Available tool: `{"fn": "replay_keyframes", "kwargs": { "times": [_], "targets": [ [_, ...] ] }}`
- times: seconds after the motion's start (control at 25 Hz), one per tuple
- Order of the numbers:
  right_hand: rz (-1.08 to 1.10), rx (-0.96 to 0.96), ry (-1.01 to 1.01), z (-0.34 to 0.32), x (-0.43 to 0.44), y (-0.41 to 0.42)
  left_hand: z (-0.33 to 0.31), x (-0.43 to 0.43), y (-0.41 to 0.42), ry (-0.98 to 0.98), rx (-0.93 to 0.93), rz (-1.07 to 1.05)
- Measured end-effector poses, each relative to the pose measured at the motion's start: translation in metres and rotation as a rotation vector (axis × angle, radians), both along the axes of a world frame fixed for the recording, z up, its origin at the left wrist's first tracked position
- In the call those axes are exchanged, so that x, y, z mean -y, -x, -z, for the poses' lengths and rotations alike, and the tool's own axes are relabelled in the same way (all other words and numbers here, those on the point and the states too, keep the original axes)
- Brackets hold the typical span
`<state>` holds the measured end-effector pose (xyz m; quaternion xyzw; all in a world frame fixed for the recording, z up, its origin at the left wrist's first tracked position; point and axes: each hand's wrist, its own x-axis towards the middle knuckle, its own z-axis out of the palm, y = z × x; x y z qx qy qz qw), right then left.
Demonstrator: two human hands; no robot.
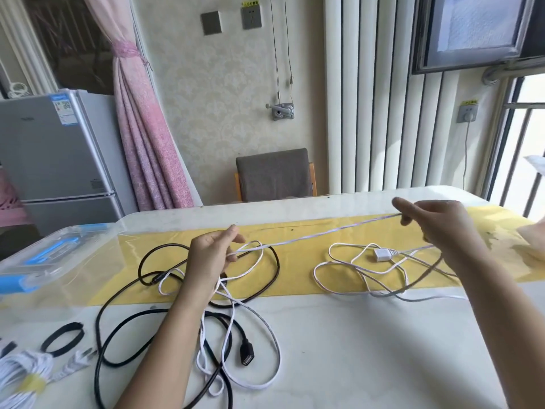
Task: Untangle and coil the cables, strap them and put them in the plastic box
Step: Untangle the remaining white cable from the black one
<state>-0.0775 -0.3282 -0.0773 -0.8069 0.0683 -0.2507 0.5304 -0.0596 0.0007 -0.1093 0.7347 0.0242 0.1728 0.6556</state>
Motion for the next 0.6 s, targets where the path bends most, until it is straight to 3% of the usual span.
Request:
{"fn": "replay_keyframes", "kwargs": {
  "times": [0.08, 0.16, 0.24, 0.44, 0.6],
  "targets": [
    [0.216, -0.128, 0.308, 0.007, 0.014, -0.004, 0.001, 0.006, 0.004, -0.211, 0.035, 0.031],
    [0.237, -0.342, 0.558, 0.014, 0.024, -0.008, 0.000, 0.011, 0.009, -0.330, 0.019, 0.149],
    [0.199, -0.457, 0.693, 0.023, 0.032, -0.014, -0.001, 0.015, 0.013, -0.331, -0.040, 0.337],
    [0.102, -0.145, 0.678, 0.047, 0.022, -0.030, 0.008, 0.037, 0.019, -0.201, -0.031, 0.595],
    [-0.065, -0.295, 0.711, 0.082, 0.013, -0.047, 0.020, 0.051, 0.021, -0.264, 0.014, 0.603]
  ]
}}
